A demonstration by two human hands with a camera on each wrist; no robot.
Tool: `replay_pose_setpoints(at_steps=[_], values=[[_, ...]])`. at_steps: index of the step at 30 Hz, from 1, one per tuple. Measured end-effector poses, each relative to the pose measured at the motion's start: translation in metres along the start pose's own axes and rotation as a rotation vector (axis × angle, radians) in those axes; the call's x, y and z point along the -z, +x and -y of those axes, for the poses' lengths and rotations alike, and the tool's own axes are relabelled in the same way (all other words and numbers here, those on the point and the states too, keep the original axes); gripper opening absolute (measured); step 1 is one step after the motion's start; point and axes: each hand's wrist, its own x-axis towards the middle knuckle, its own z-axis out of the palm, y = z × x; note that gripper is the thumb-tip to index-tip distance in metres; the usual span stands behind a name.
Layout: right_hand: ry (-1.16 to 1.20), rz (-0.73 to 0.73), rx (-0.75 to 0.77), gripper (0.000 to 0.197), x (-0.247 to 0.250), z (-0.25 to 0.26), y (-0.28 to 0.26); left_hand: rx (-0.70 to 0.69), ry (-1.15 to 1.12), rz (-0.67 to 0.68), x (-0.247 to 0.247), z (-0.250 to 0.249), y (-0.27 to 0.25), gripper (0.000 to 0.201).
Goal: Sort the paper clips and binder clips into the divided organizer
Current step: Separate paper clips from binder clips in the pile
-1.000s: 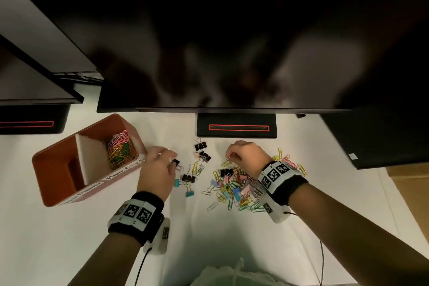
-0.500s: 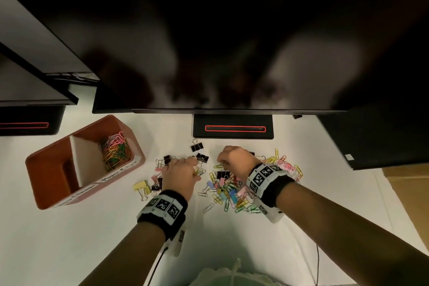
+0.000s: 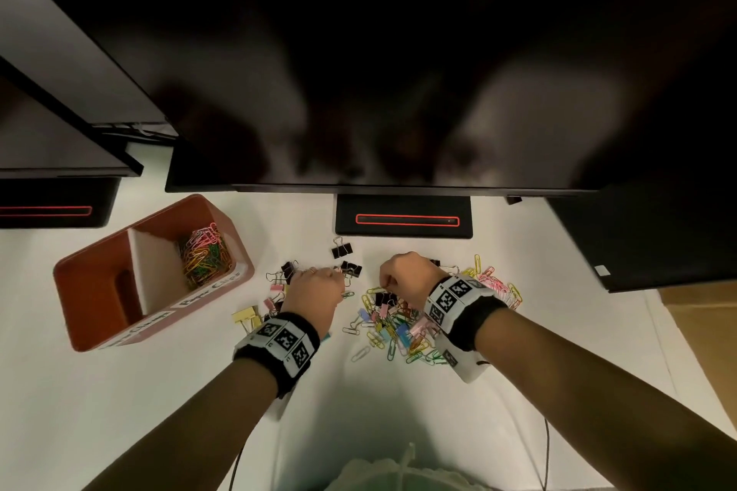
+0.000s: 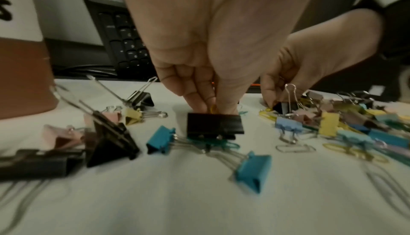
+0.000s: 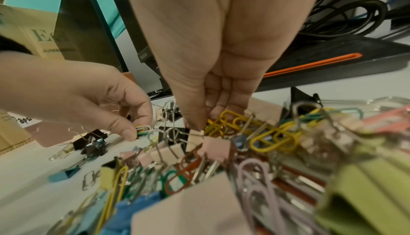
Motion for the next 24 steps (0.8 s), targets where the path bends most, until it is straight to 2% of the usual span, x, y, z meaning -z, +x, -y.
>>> replay_pose_setpoints(at_steps=[3, 7, 10, 14, 19, 22, 24], values=[[-0.01, 0.001, 0.02, 0.024, -0.001, -0.001, -0.004, -0.036, 0.088, 0.013, -0.002, -0.002, -0.002, 0.03], [0.004, -0.055, 0.003, 0.023, 0.003, -0.003, -0.01, -0.048, 0.034, 0.002, -0.003, -0.001, -0.001, 0.031], [0.04, -0.179, 0.015, 0.023, 0.011, -0.004, -0.017, -0.028, -0.125, -0.029, 0.003, 0.002, -0.004, 0.019], [0.067, -0.341, 0.071, 0.02, 0.025, 0.008, -0.026, 0.017, -0.508, -0.245, 0.035, 0.015, -0.032, 0.011], [0.077, -0.433, 0.229, 0.016, 0.044, 0.076, -0.02, 0.145, -0.661, -0.484, 0.081, 0.08, -0.084, 0.007], [0.123, -0.477, 0.34, 0.014, 0.05, 0.137, -0.002, 0.323, -0.625, -0.53, 0.097, 0.127, -0.103, 0.006], [0.158, -0.469, 0.39, 0.013, 0.048, 0.18, 0.018, 0.436, -0.618, -0.501, 0.098, 0.154, -0.106, 0.009]])
